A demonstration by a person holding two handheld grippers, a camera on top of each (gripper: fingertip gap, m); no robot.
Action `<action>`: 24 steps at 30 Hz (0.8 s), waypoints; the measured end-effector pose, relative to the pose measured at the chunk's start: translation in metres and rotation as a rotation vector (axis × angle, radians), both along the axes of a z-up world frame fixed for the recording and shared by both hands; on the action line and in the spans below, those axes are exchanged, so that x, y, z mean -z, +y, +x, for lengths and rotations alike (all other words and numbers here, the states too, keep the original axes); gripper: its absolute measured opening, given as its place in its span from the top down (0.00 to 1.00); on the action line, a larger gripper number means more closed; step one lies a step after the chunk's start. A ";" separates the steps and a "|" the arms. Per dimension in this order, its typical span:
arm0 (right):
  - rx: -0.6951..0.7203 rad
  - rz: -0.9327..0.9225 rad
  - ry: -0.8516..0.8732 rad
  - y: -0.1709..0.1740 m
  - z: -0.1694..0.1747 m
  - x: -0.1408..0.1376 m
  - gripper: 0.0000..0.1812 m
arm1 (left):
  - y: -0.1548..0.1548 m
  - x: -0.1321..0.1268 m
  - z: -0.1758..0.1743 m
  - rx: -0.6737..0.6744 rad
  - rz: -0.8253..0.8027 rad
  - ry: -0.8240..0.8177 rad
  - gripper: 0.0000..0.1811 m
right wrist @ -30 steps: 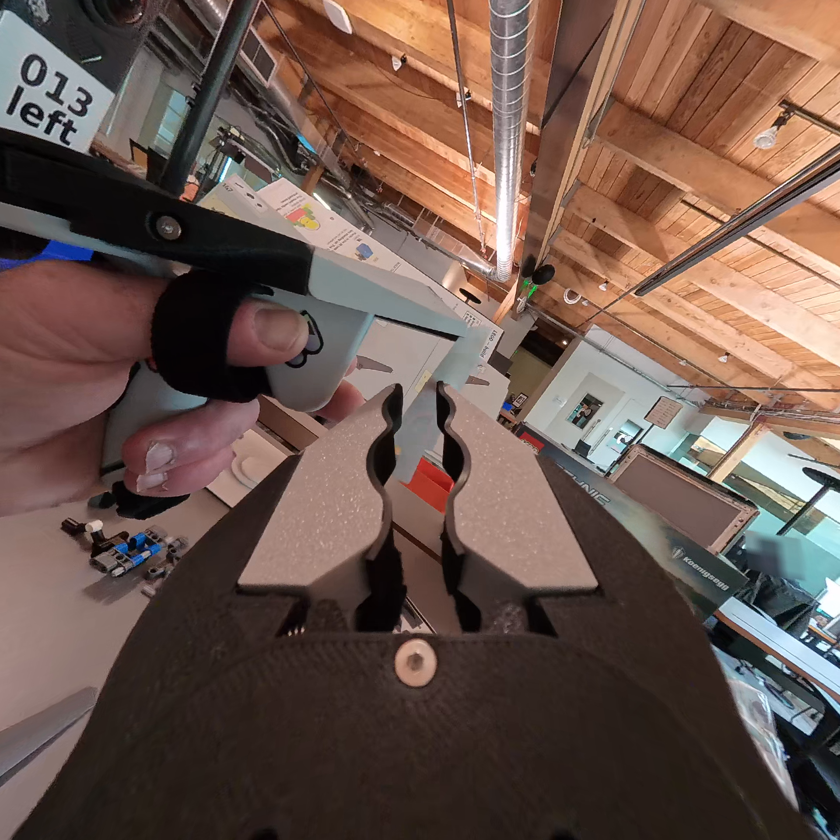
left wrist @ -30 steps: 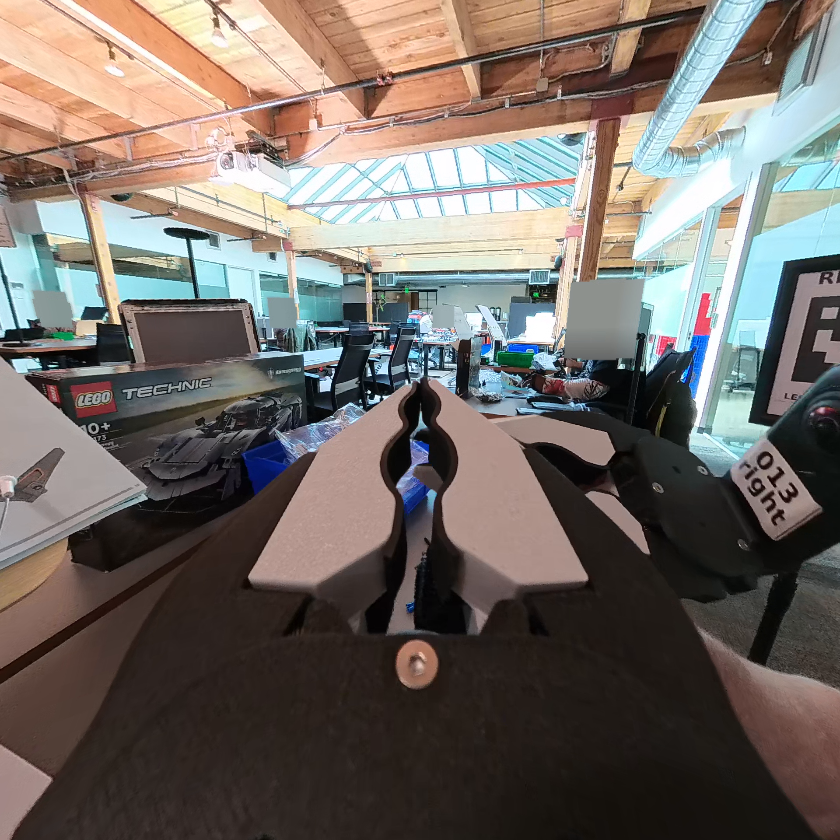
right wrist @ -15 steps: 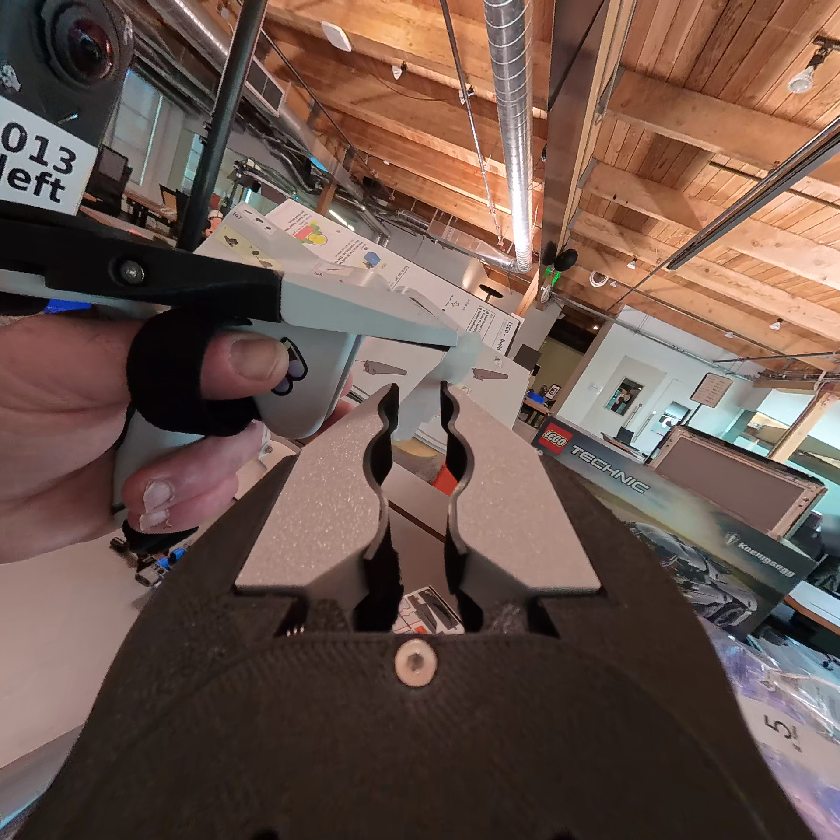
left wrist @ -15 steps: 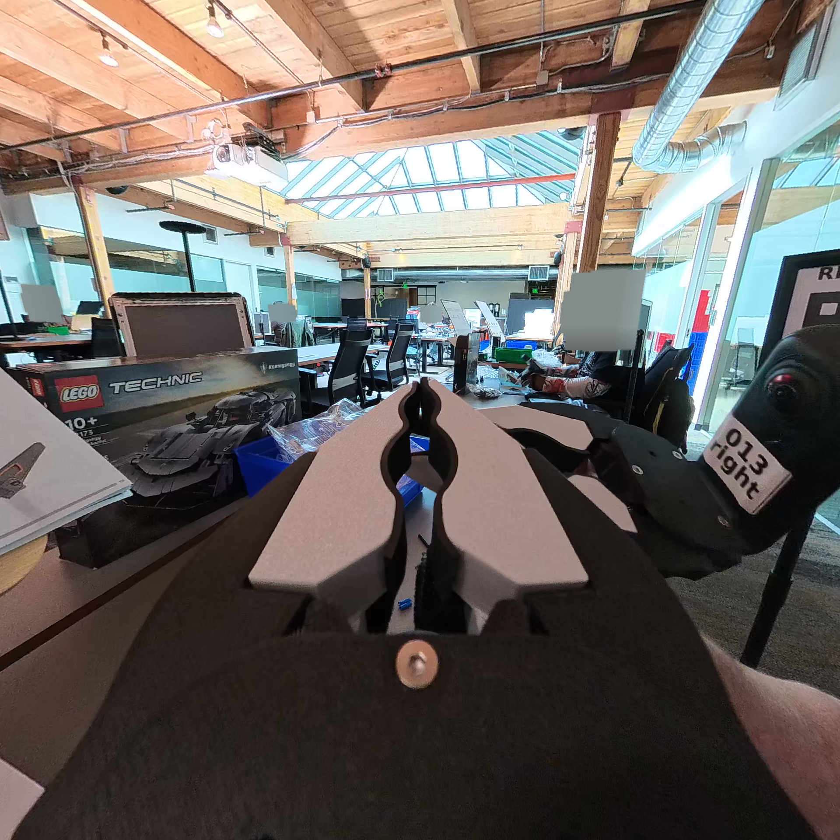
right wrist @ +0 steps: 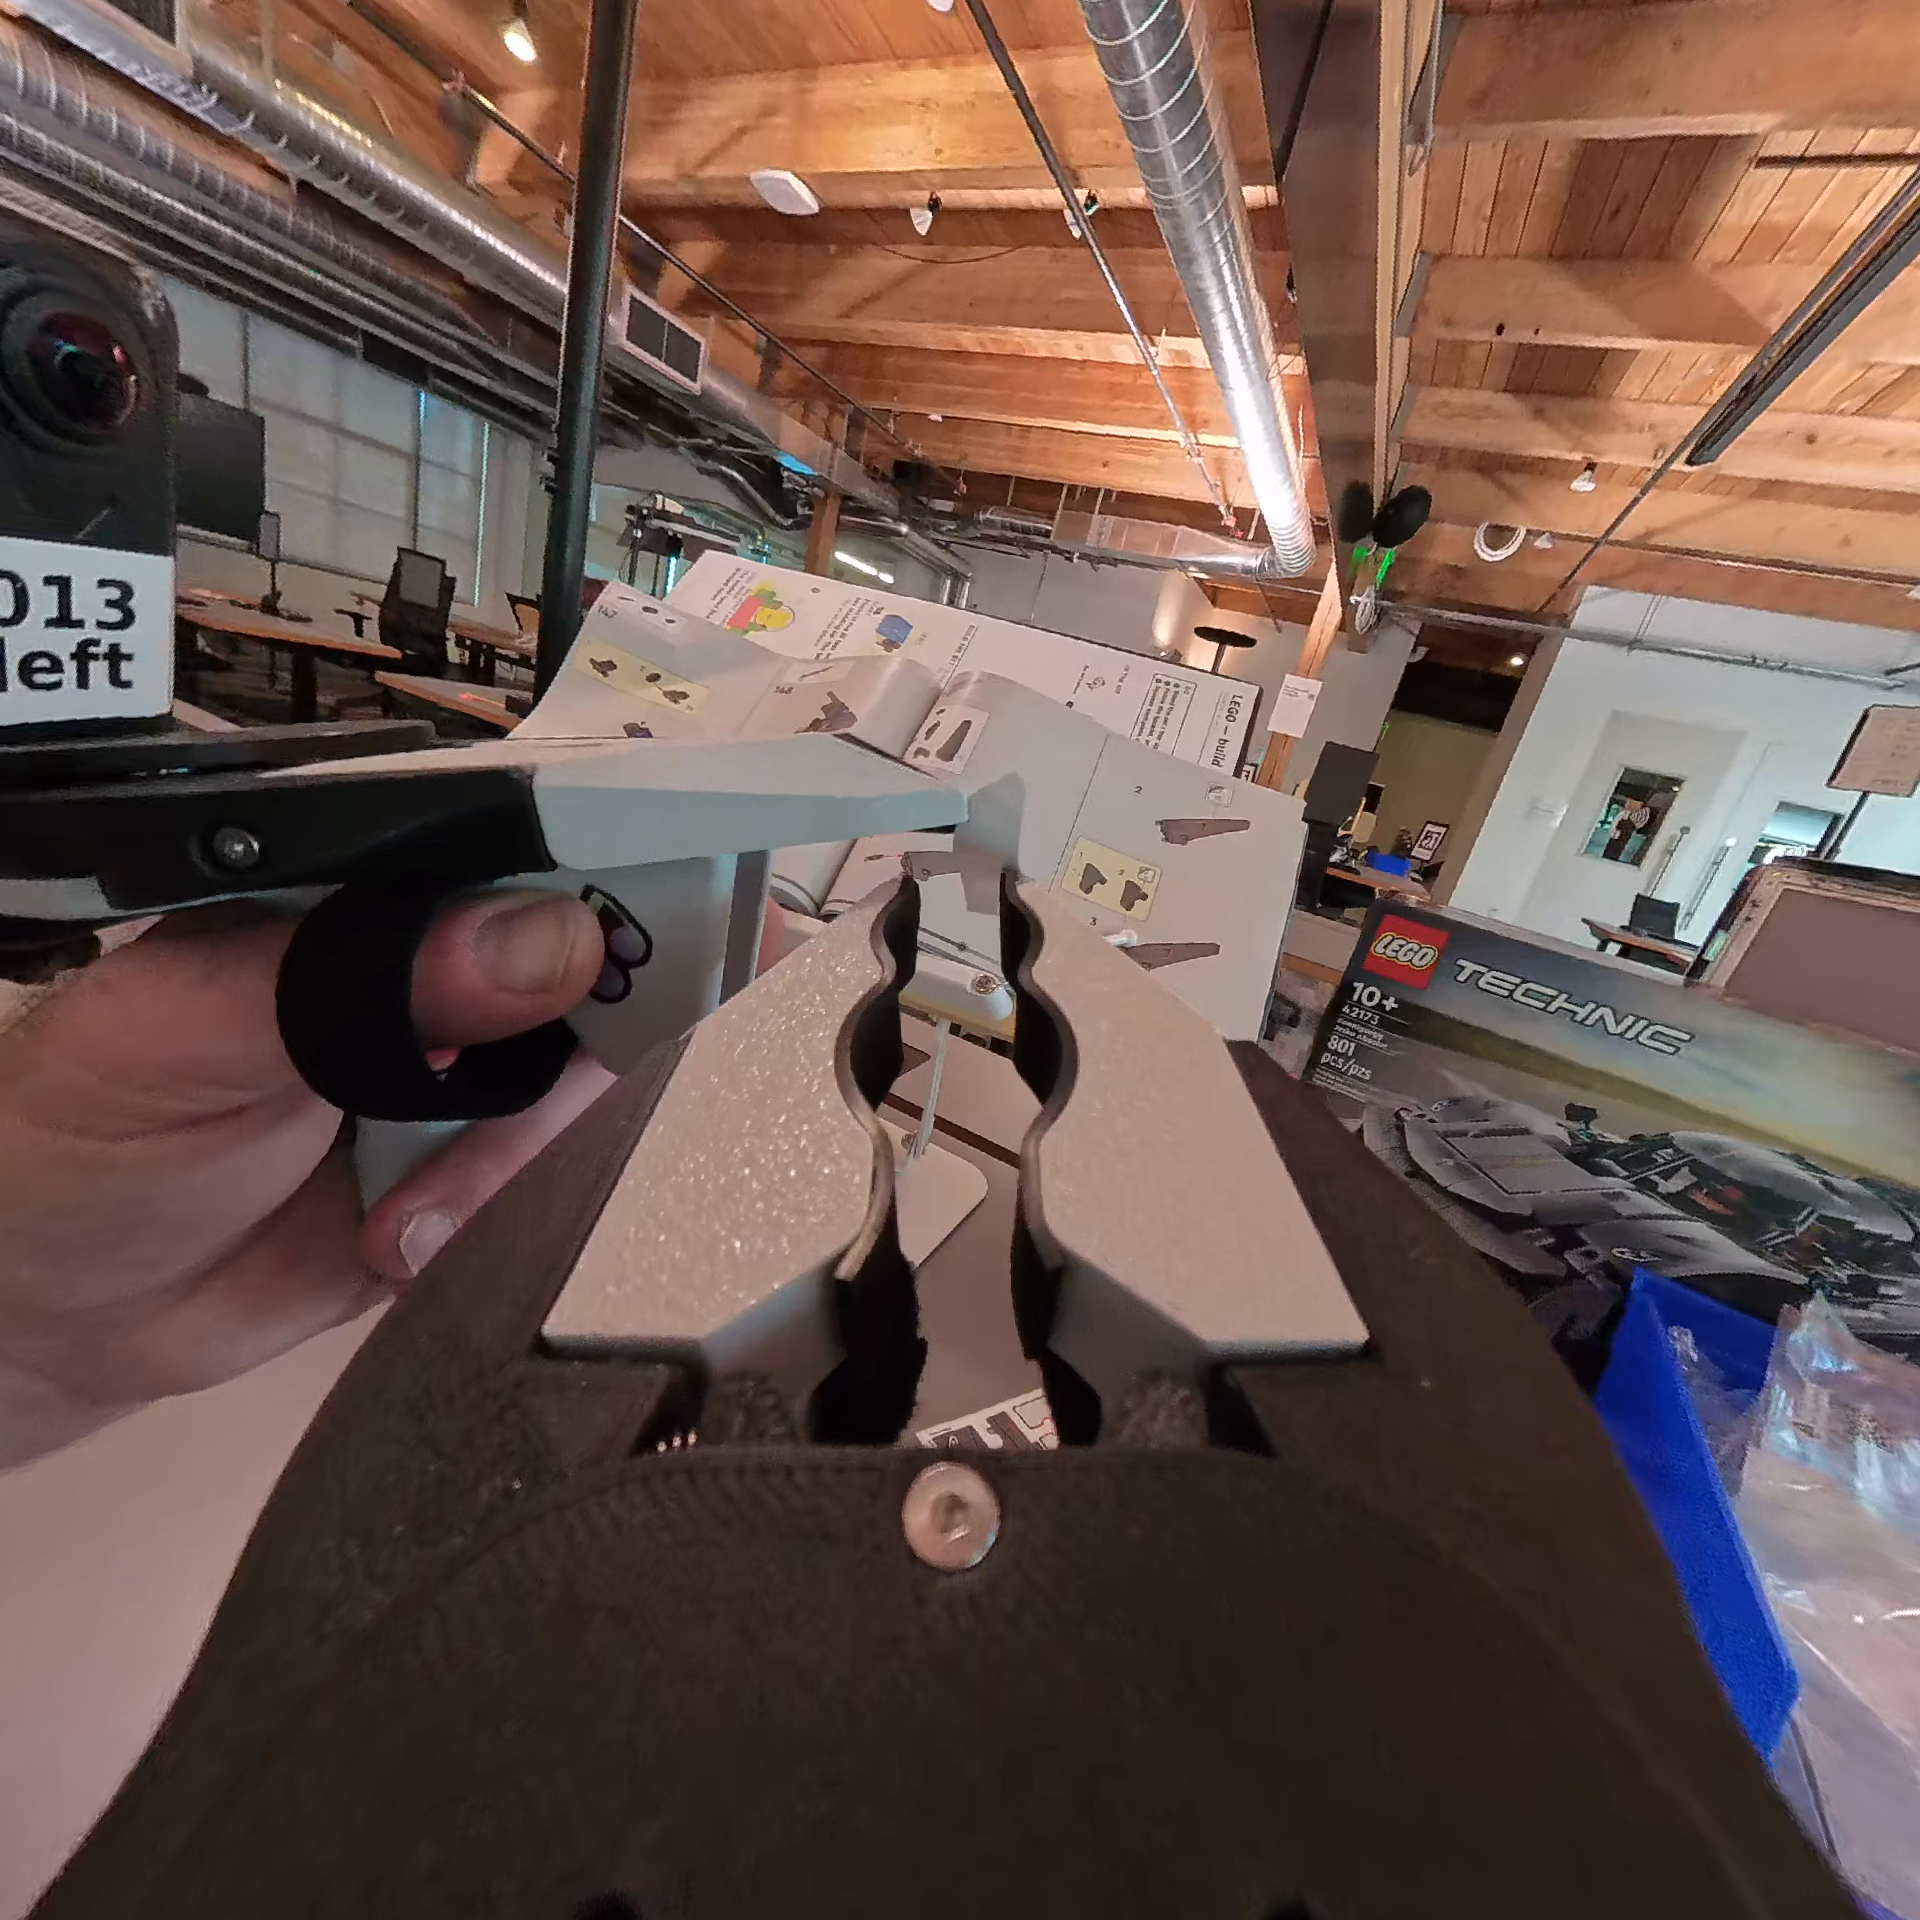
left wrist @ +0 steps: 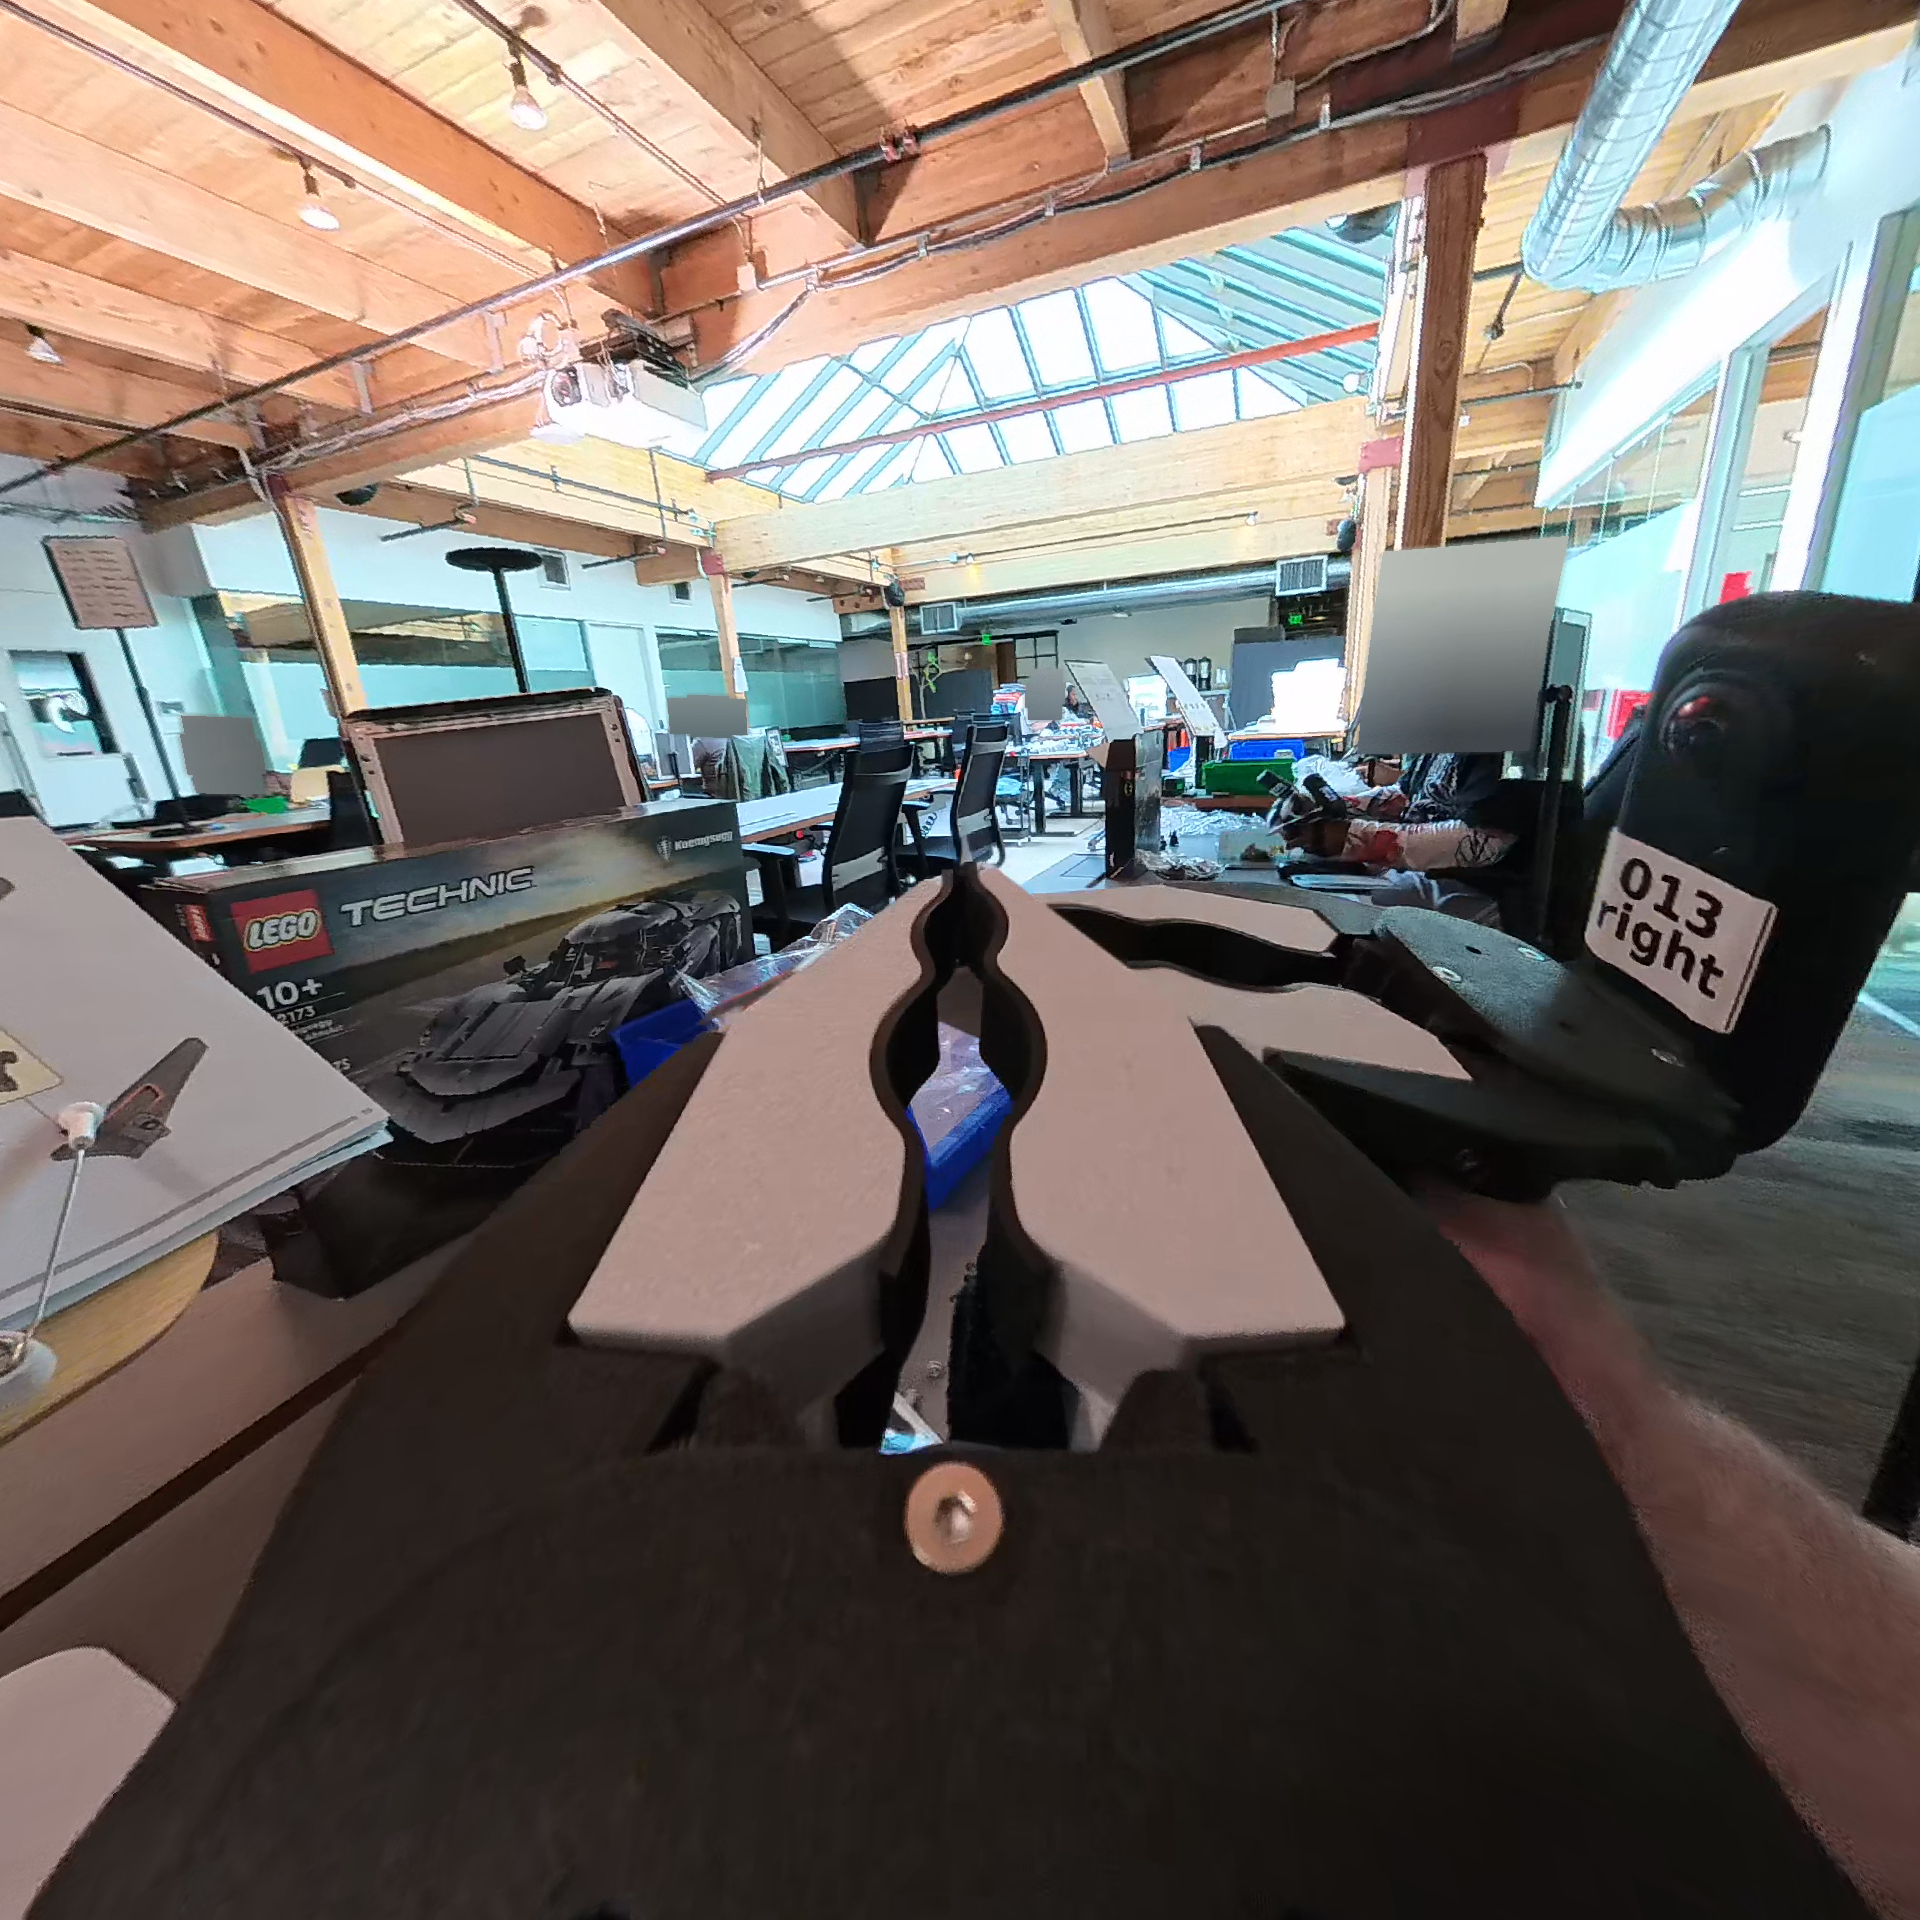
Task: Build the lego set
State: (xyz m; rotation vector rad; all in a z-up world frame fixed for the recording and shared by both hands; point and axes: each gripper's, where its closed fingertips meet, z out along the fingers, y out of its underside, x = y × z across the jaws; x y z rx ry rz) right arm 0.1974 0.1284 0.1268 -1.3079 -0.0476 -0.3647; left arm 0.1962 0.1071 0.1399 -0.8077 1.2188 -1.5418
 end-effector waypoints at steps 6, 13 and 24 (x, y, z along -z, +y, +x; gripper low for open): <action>0.010 0.013 0.010 -0.001 0.002 -0.001 0.96 | -0.003 0.002 0.001 0.008 -0.008 0.005 1.00; -0.020 0.033 0.036 -0.002 0.003 -0.002 0.99 | -0.002 0.000 0.001 0.012 0.003 0.006 1.00; -0.082 0.073 0.071 -0.007 0.001 -0.005 1.00 | -0.005 -0.004 -0.002 0.019 0.057 0.005 0.95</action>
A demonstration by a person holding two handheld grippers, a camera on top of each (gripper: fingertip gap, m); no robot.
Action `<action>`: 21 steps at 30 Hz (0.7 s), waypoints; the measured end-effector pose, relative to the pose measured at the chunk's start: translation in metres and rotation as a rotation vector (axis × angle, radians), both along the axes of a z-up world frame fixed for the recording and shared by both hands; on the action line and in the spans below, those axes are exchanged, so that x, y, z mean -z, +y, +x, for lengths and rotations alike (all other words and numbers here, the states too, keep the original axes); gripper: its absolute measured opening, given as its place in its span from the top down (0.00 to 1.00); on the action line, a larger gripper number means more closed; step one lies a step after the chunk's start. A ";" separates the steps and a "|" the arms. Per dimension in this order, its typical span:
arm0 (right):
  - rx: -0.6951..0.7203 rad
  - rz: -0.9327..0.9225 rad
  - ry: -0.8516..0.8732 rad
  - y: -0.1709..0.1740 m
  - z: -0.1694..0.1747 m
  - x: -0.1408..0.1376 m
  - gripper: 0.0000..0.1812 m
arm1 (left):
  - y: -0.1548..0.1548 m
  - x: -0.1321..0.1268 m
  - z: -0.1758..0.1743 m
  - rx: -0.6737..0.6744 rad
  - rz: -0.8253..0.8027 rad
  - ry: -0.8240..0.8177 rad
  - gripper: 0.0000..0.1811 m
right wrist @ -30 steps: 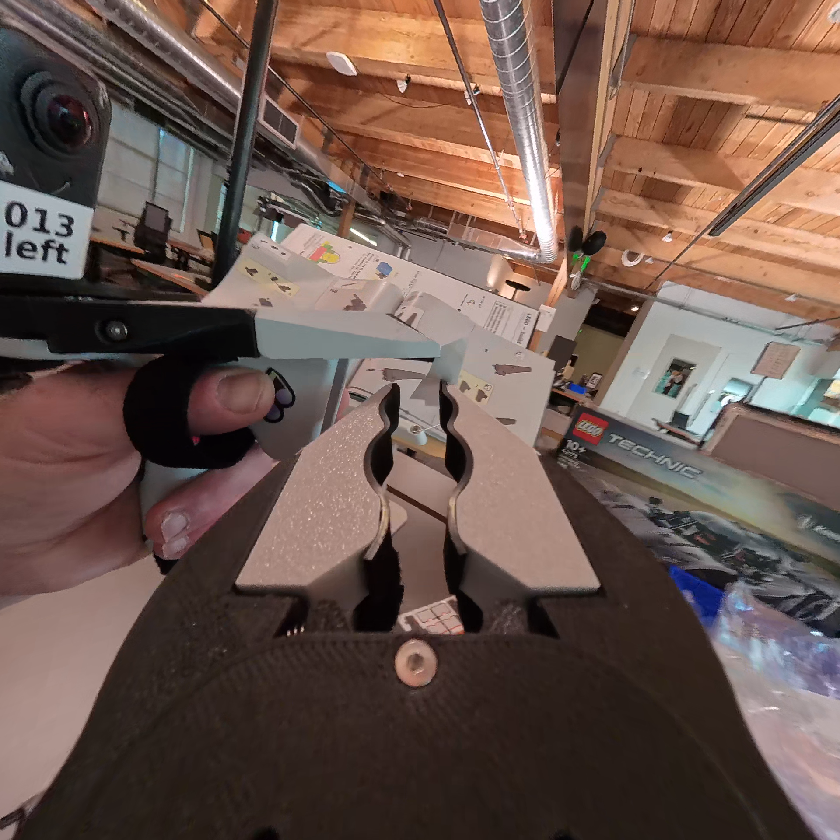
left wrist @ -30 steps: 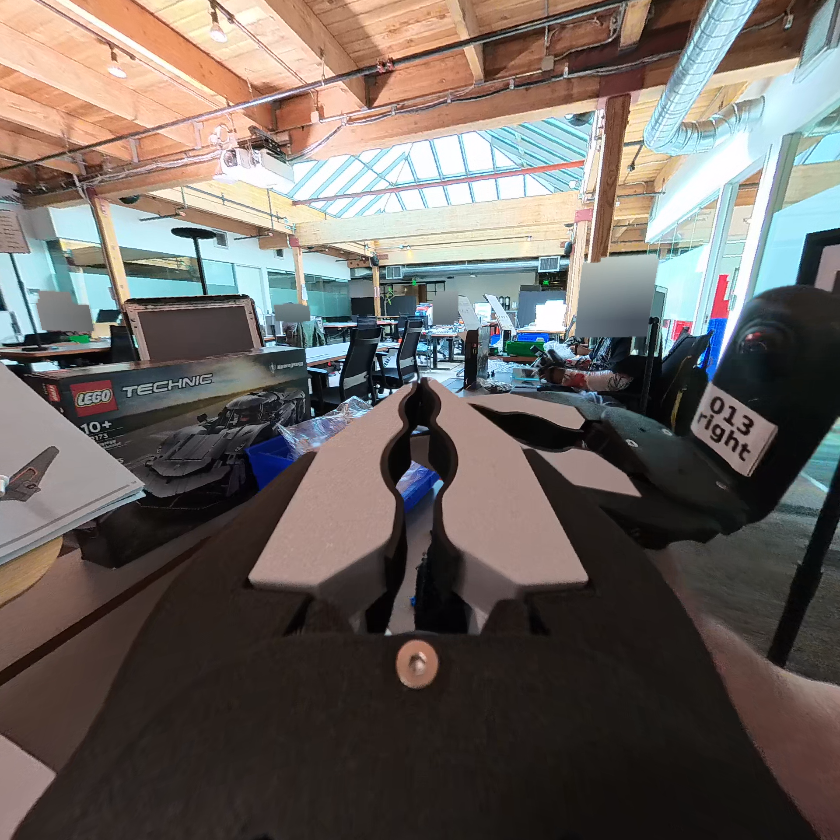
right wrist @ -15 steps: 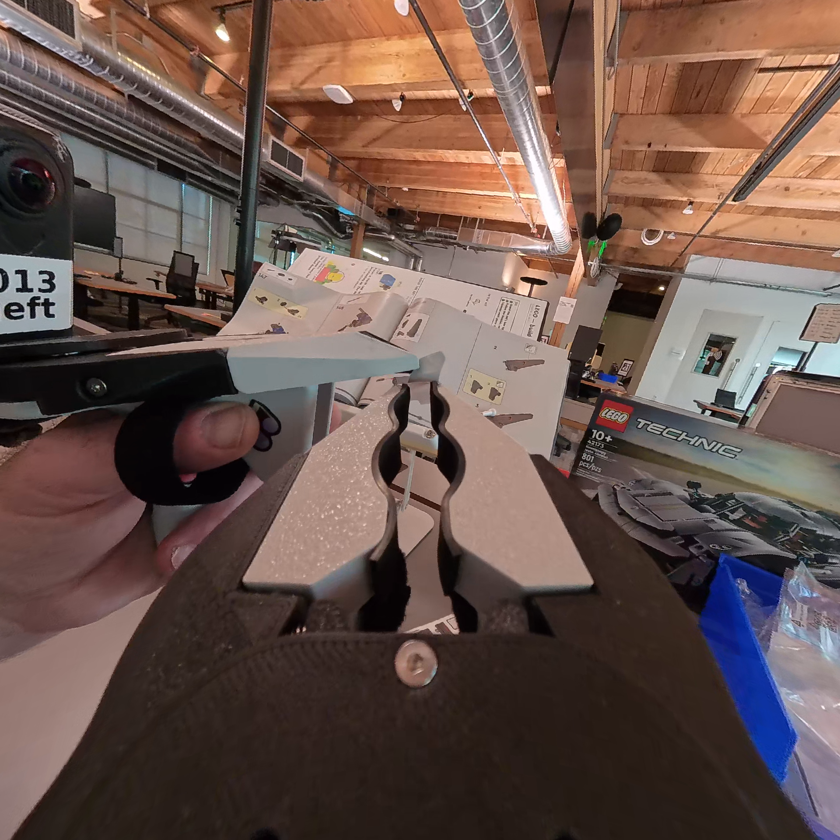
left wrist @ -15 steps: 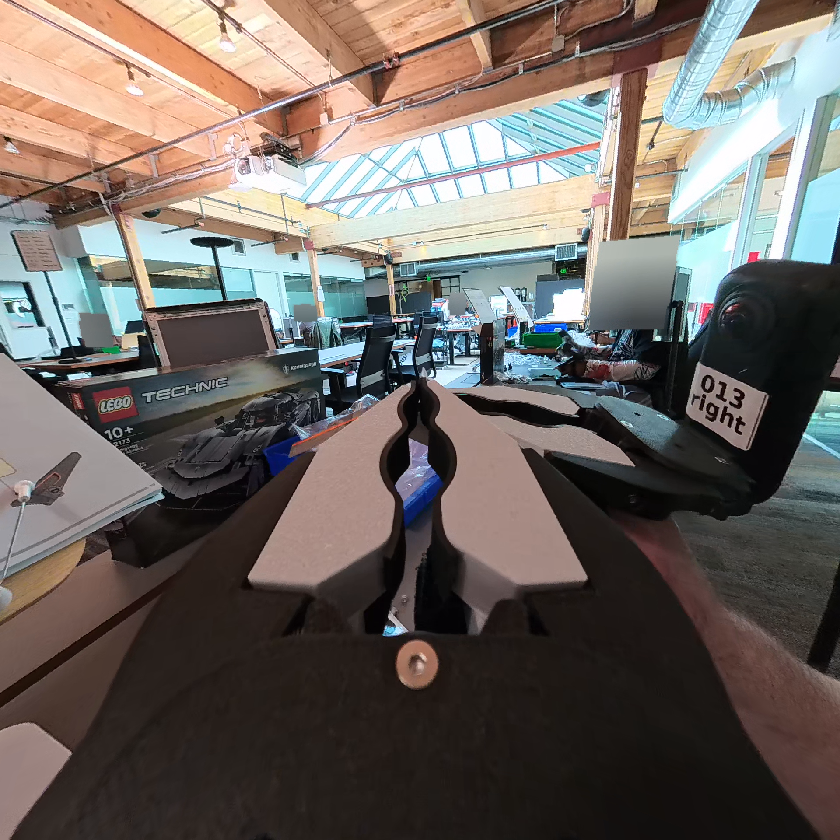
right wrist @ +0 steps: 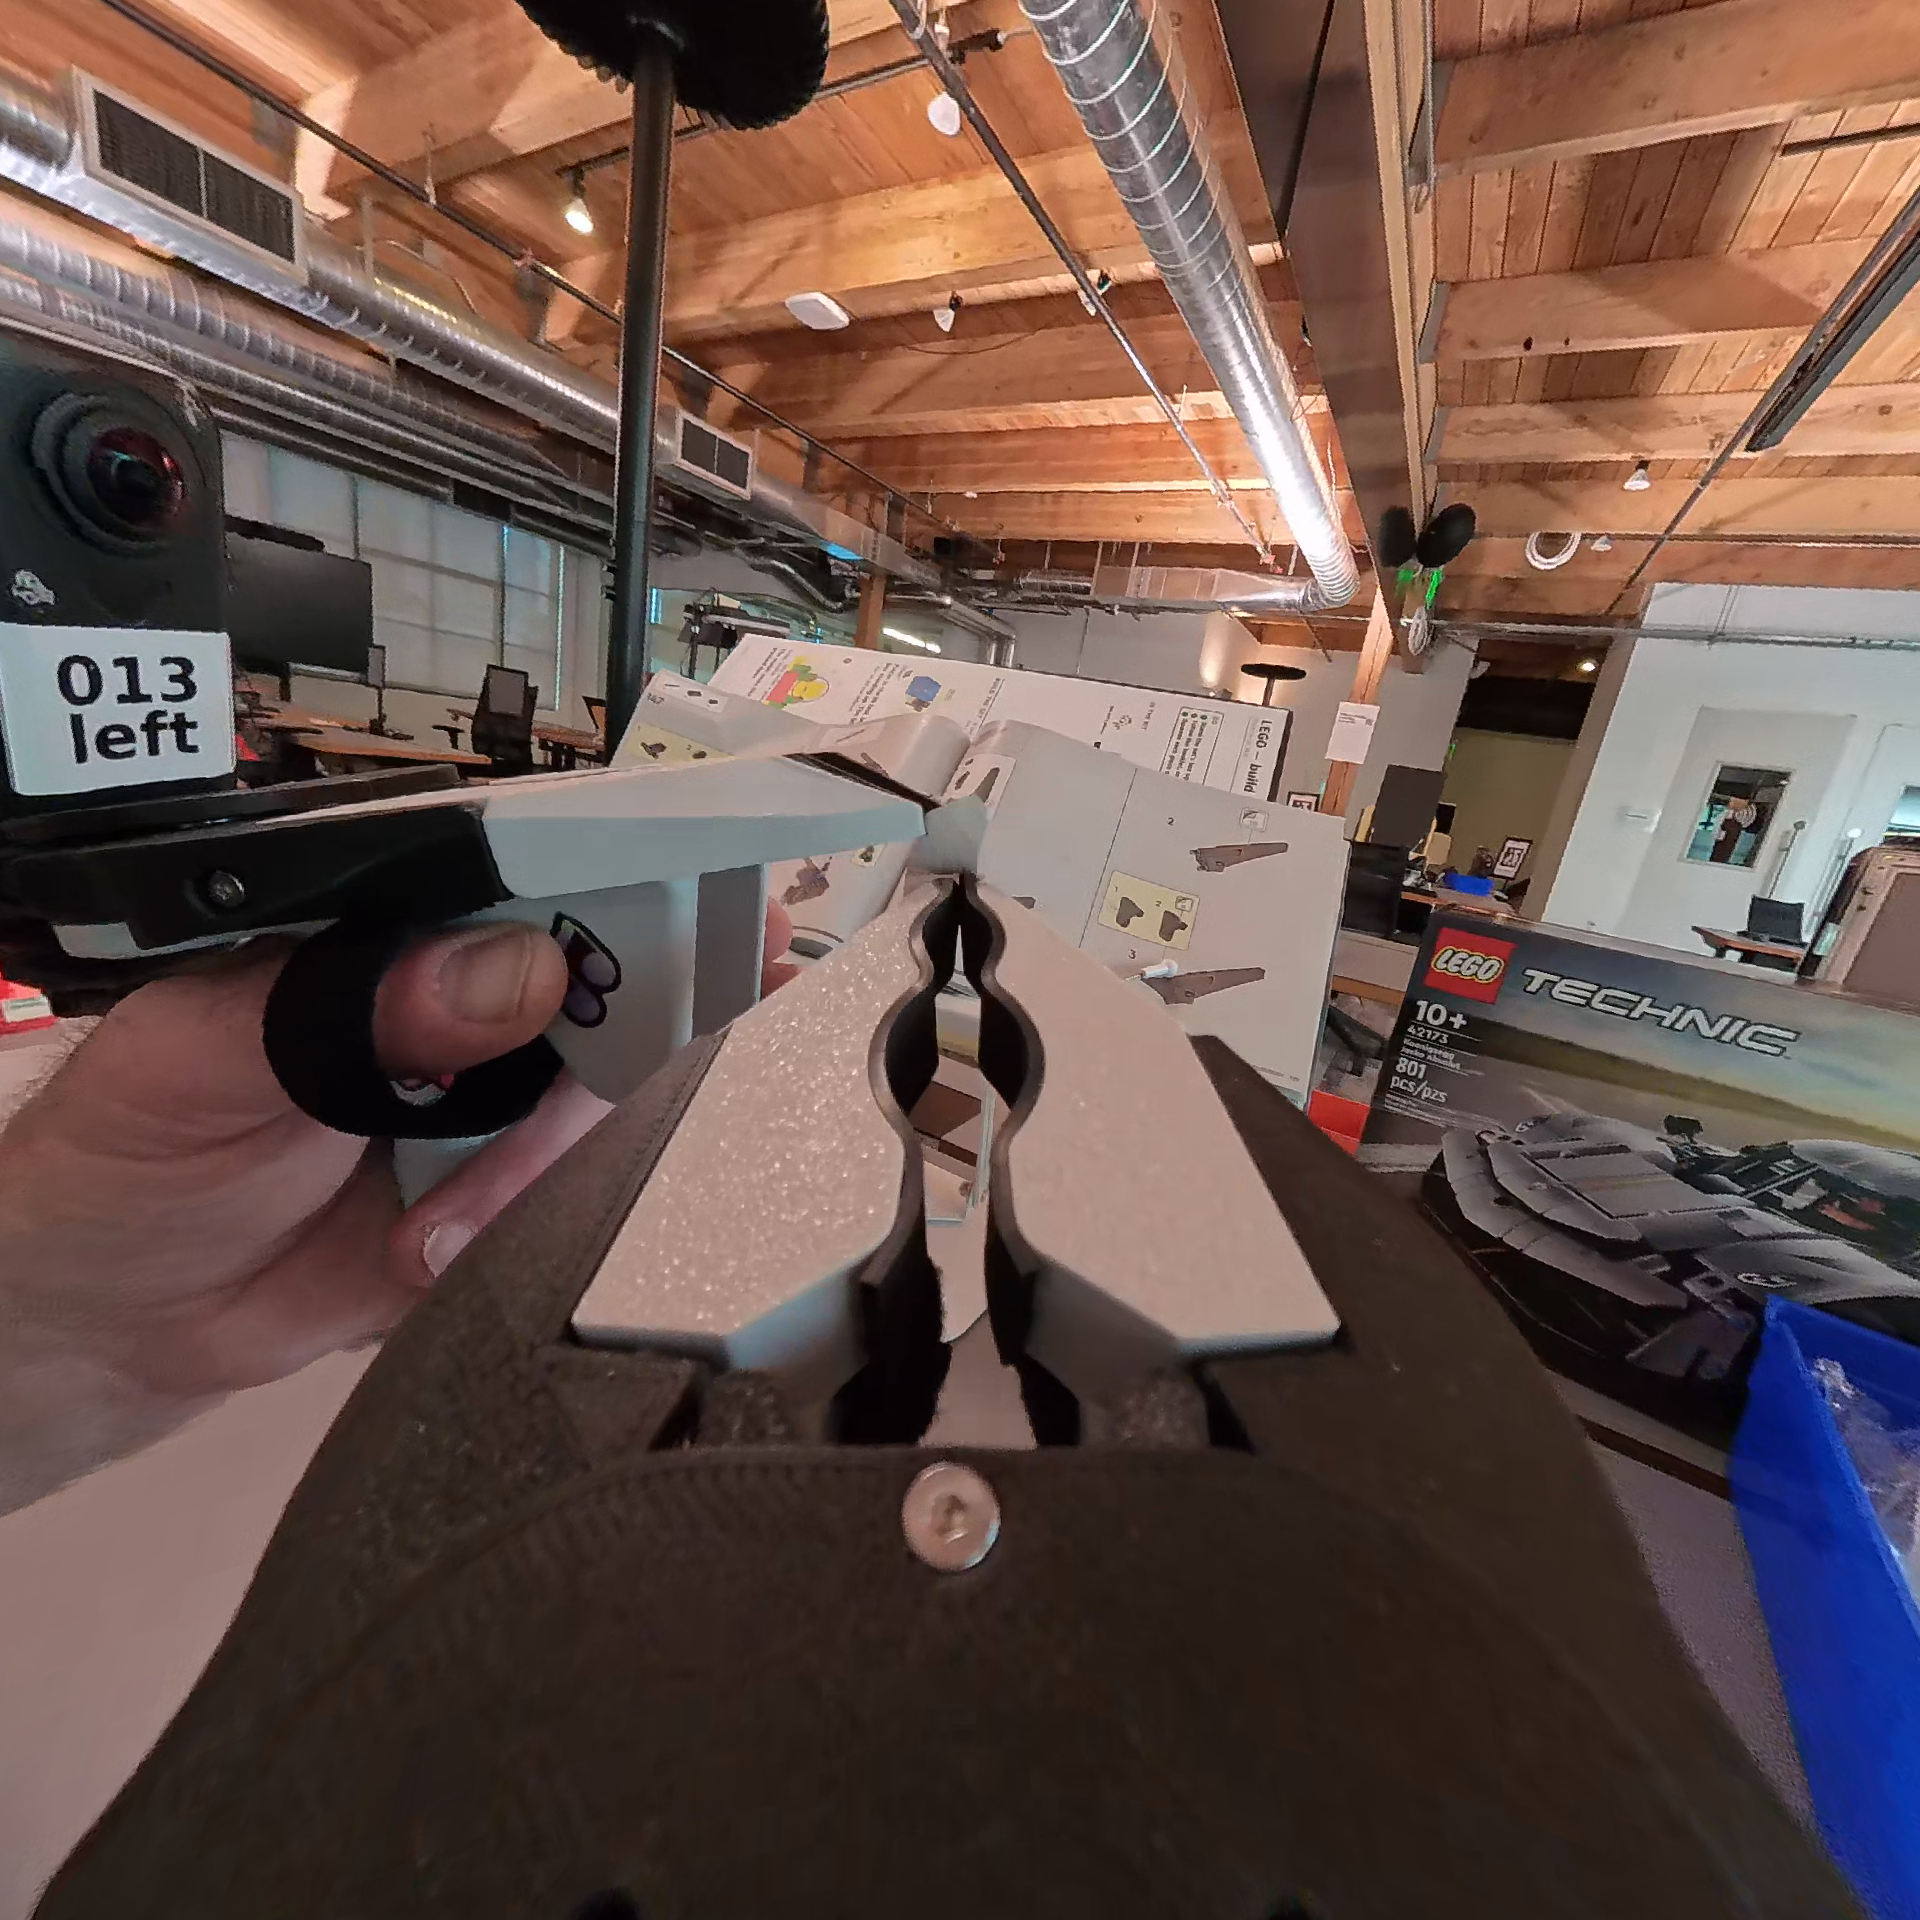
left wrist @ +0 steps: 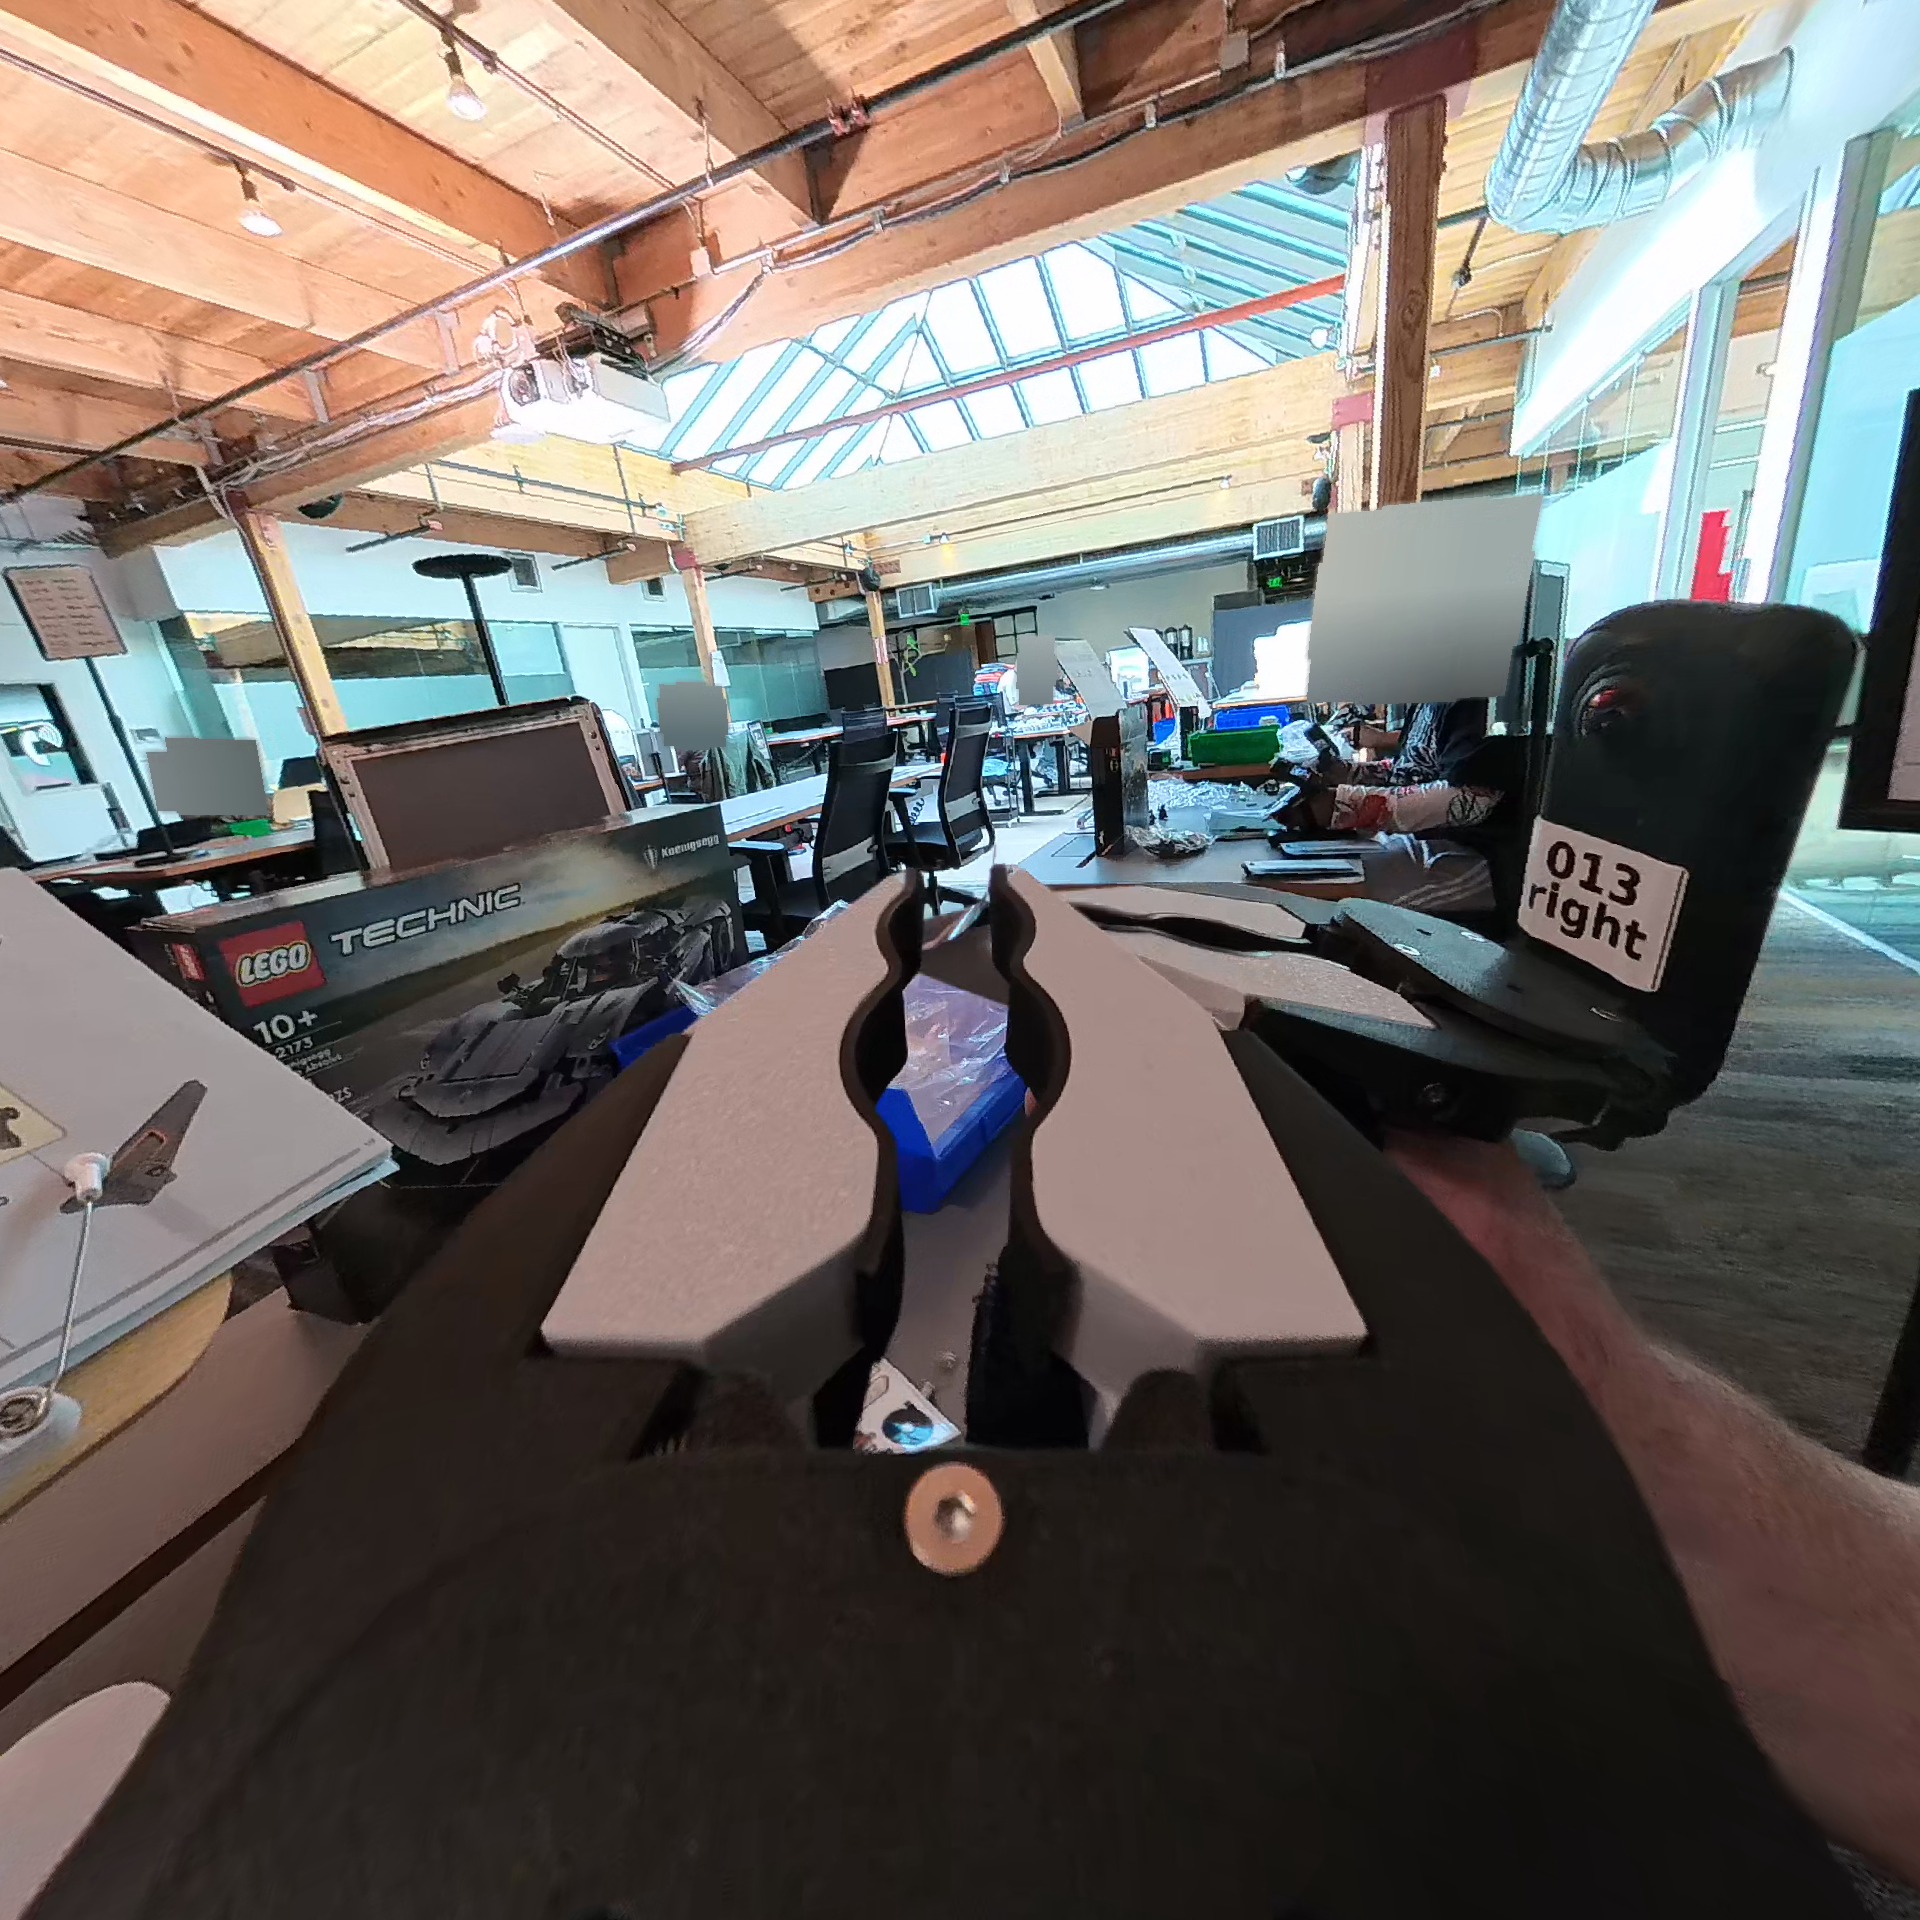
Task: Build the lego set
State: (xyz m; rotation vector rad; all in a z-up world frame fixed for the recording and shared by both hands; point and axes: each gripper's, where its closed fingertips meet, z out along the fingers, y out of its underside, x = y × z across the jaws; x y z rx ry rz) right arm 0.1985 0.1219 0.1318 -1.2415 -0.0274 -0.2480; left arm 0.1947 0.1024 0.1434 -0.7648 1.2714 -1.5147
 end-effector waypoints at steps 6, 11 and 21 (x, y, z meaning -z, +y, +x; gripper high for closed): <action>-0.015 0.025 0.018 -0.004 0.001 -0.004 1.00 | -0.001 -0.001 -0.001 -0.038 0.074 -0.015 0.91; -0.018 0.039 0.023 -0.007 0.003 -0.006 1.00 | -0.008 -0.002 -0.003 -0.107 0.224 -0.059 0.89; -0.413 0.069 -0.001 -0.036 -0.007 -0.011 1.00 | -0.010 -0.009 -0.019 0.030 0.306 0.003 0.80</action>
